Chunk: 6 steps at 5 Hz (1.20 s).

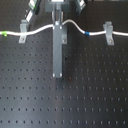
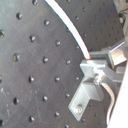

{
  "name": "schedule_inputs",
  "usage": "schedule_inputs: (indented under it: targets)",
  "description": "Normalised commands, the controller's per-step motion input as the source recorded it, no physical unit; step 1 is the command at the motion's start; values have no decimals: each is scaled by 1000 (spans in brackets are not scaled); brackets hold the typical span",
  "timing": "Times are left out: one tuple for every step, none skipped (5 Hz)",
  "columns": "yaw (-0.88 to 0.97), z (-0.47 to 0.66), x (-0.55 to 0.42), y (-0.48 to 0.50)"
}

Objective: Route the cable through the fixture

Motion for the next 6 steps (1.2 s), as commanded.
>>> schedule_inputs:
  targets:
    - [31, 438, -67, 7]
    - [66, 291, -94, 2]
    - [0, 69, 1, 2]
    - [0, 436, -45, -11]
    - [-43, 234, 6, -45]
    - [0, 298, 6, 6]
